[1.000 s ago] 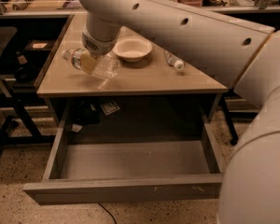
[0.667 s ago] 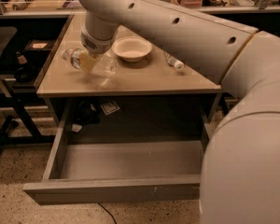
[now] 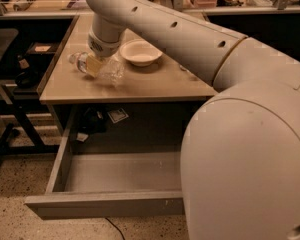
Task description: Pick water bottle from top drawer and place on counter
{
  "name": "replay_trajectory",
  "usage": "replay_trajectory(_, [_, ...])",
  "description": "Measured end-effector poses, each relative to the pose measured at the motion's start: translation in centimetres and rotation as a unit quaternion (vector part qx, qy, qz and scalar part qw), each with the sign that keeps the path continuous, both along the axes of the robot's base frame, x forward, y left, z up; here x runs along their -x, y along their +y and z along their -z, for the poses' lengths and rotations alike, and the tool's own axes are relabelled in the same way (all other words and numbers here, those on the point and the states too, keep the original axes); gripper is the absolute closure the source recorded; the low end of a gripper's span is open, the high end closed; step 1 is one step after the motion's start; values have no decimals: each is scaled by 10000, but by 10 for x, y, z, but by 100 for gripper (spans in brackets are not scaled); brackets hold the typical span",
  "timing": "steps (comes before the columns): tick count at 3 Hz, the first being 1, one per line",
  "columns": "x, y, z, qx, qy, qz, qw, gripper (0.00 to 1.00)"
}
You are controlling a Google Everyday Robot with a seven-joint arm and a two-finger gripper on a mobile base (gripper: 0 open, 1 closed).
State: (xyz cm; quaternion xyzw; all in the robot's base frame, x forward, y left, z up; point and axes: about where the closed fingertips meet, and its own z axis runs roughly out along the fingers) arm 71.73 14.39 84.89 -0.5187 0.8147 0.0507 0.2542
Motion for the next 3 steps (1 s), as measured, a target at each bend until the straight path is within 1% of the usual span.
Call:
replay_trajectory(1, [0, 0, 0, 0, 0, 0, 10000, 82])
replay_trajectory(3, [0, 0, 0, 0, 1, 0, 10000, 35])
